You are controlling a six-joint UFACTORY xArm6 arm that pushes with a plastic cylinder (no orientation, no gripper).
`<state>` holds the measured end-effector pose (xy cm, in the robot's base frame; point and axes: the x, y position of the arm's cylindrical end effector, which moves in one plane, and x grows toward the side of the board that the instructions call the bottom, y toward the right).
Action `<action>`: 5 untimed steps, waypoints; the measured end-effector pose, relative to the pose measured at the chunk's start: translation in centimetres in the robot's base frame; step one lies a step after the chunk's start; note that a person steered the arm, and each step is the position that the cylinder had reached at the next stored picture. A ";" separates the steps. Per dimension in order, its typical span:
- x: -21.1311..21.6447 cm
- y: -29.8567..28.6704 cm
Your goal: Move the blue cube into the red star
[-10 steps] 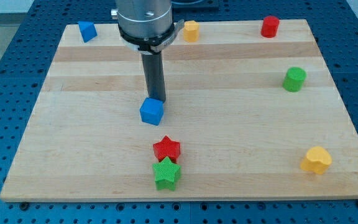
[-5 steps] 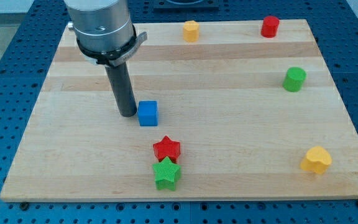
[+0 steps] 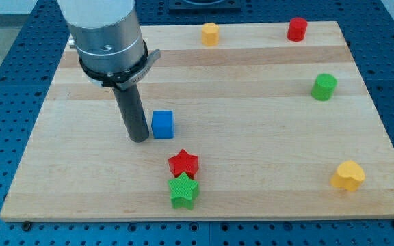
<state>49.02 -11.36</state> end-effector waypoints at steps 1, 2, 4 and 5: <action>-0.5 -1.4; -1.5 -2.7; -1.6 1.0; -2.6 1.9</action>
<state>46.42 -9.46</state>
